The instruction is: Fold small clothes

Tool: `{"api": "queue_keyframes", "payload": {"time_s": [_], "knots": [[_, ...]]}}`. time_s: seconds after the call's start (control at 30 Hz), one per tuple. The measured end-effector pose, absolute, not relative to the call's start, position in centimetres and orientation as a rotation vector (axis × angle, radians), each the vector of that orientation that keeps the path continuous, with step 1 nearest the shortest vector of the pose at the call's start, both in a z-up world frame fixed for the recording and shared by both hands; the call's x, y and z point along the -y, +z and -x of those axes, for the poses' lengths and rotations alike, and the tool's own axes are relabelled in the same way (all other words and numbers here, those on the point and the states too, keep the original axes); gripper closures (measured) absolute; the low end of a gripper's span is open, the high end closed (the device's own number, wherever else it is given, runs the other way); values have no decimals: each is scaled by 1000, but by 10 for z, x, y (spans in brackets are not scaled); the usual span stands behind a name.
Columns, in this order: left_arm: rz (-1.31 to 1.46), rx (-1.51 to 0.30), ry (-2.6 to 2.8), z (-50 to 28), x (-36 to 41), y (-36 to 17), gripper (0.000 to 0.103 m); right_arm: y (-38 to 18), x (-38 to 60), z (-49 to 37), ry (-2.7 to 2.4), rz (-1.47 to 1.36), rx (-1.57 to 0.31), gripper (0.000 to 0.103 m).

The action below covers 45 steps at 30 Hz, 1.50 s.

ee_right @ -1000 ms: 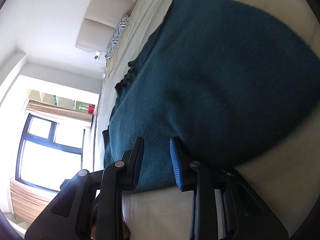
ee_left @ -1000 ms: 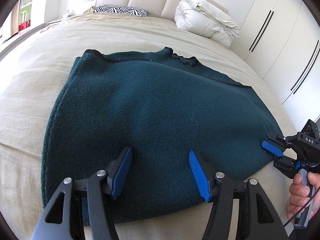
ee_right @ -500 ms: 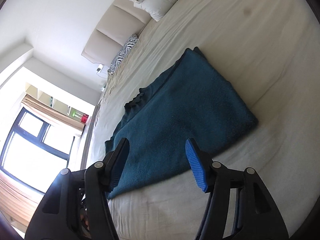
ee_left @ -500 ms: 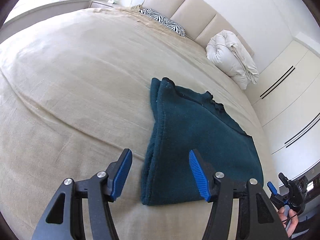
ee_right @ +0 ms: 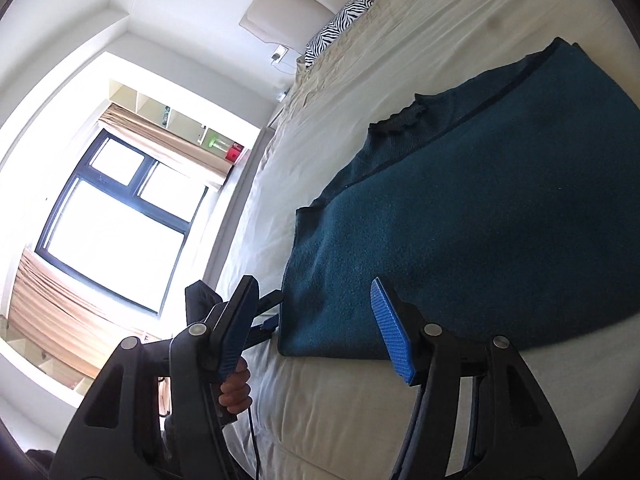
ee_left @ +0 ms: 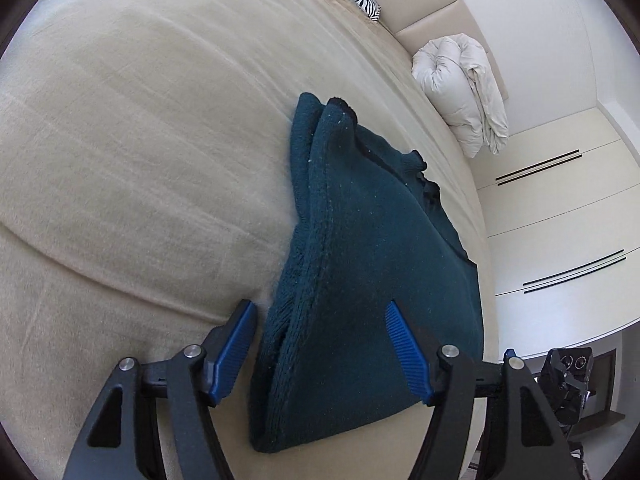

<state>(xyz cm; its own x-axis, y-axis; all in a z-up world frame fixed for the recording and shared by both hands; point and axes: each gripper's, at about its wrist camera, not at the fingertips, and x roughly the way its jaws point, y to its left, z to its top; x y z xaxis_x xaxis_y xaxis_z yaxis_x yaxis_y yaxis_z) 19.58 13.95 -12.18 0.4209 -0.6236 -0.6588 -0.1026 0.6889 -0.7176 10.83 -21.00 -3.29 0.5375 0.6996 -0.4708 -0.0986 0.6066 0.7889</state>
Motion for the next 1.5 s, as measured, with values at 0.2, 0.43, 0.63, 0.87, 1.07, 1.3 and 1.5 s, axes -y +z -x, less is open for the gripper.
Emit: {"api": "queue_keyframes", "payload": {"time_s": [0.2,0.43,0.63,0.87,1.07,1.3,1.5], "knots": [[814,-1152,-418,-201,-138,-123,32,-39,173,-157,621,-813,-946,45],[857,-1212,-421,-208,-140,-128,50,-61,128,-211,678,-820,-1044,45],[857,-1240,-412,-212,-146,-140,86,-80,104,-239,691,-838,-1122,45],[903,-1226,-423,-212,-150,-141,89,-119,106,-259,629,-850,-1178,48],[940,-1201,-428,-212,-147,-127,91,-123,118,-260,663,-898,-1166,49],[859,-1128,-501,-219,-109,-65,91,-100,169,-255,680,-1023,-1076,37],[777,-1118,-630,-234,-16,-34,91,-85,240,-251,712,-1153,-997,30]]}}
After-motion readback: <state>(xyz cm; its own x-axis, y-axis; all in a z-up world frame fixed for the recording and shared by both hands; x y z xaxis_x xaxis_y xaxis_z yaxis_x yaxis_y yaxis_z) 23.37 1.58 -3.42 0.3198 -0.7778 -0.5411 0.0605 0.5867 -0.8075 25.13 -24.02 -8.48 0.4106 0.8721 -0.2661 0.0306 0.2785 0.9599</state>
